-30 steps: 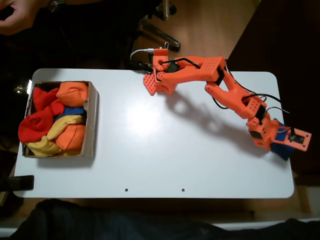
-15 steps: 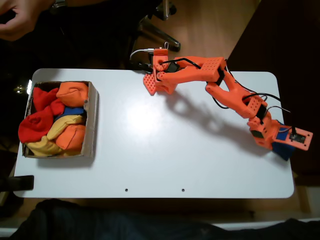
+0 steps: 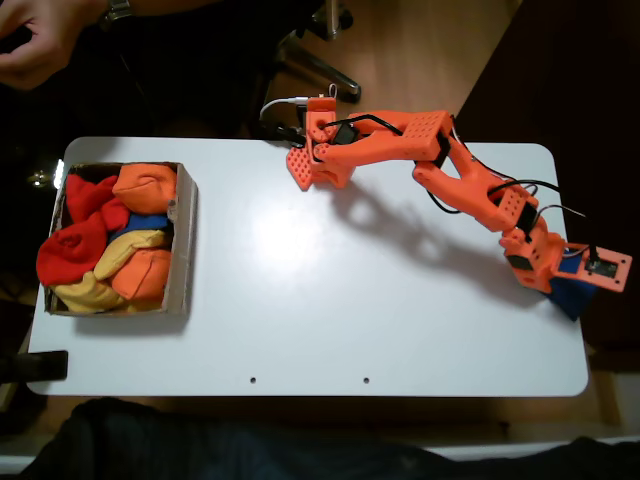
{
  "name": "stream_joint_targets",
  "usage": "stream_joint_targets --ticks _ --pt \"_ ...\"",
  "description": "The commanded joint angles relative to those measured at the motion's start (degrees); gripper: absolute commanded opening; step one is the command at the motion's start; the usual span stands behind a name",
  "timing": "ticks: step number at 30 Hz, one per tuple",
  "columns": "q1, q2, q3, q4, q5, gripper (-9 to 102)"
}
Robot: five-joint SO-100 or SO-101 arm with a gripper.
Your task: Grasp a bag and put it in the box.
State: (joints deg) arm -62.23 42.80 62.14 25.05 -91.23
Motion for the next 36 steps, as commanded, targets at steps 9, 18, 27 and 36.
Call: stream_joint_targets --ticks 9,18,27,36 --pt "0.53 0.18 -1.49 1.58 0.44 34" --pt "1.32 0.79 -0.97 4.57 0.44 28" --pt "1.49 3.52 1.58 5.98 1.05 20" --pt "1.58 7.47 5.27 6.24 1.58 16"
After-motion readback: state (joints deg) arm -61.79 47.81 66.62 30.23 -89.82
